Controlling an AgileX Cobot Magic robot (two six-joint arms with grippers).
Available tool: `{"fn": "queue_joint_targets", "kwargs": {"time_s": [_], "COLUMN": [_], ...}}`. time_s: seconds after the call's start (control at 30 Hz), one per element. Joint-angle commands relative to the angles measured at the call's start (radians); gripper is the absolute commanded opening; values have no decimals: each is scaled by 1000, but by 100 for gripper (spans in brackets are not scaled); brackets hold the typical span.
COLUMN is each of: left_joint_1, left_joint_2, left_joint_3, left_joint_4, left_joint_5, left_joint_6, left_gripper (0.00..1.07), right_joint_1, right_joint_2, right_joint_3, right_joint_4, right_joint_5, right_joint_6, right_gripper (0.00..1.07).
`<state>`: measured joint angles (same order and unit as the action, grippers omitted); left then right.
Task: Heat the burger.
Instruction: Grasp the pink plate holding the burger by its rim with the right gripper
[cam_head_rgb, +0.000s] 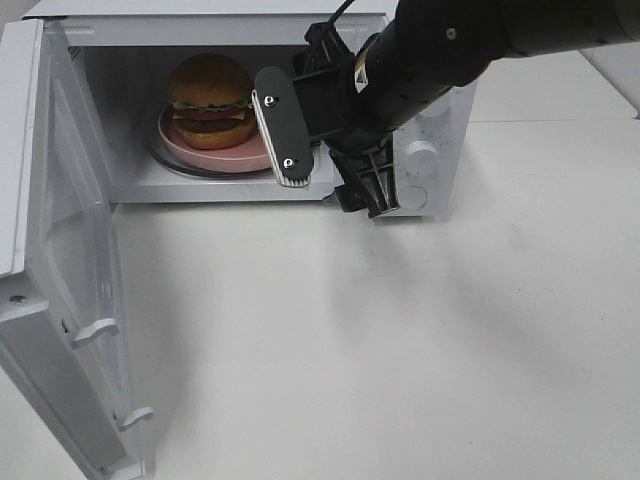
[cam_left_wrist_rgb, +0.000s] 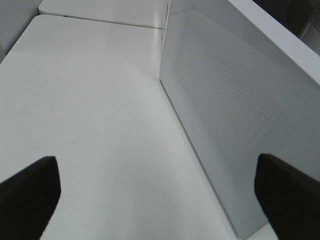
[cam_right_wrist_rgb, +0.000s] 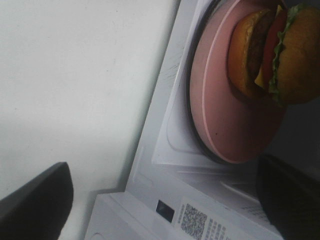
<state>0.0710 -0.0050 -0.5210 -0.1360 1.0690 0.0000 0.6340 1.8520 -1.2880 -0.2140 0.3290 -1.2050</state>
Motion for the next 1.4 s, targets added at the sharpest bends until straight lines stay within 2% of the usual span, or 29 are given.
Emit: {"fn": "queue_joint_targets", "kwargs": {"time_s": [0.03,0.17,0.23,0.43,0.6,0.8,0.87,1.27,1.4], "left_joint_1": [-4,-4,-4,-4,-4,-4,-4,-4,-4], "left_joint_2": [-16,-16,-16,-16,-16,-16,-16,-16,-16], "left_joint_3": [4,4,4,4,4,4,4,4,4], "left_joint_4": [-1,-1,-1,-1,-1,-1,-1,-1,-1], "left_joint_5": [-1,-1,-1,-1,-1,-1,-1,-1,-1], "left_joint_6": [0,0,0,0,0,0,0,0,0], "left_gripper": [98,98,98,98,98,98,98,98,98], "right_joint_1": [20,34,36,36,36,36,34,21,14], "right_joint_2": [42,85,145,205,301,348,394,496,531], "right_joint_3": [-46,-86,-156,-228,-334,-391,-454,-574,-606], "right_joint_4": [-7,-7,-7,-7,-7,-8,-29,-28,-24], "right_joint_5": [15,10,25,46,90,91,105,137,136], "right_joint_6": [3,18,52,52,52,52,52,81,81], "right_gripper": [95,95,94,93,91,90,89,85,77]}}
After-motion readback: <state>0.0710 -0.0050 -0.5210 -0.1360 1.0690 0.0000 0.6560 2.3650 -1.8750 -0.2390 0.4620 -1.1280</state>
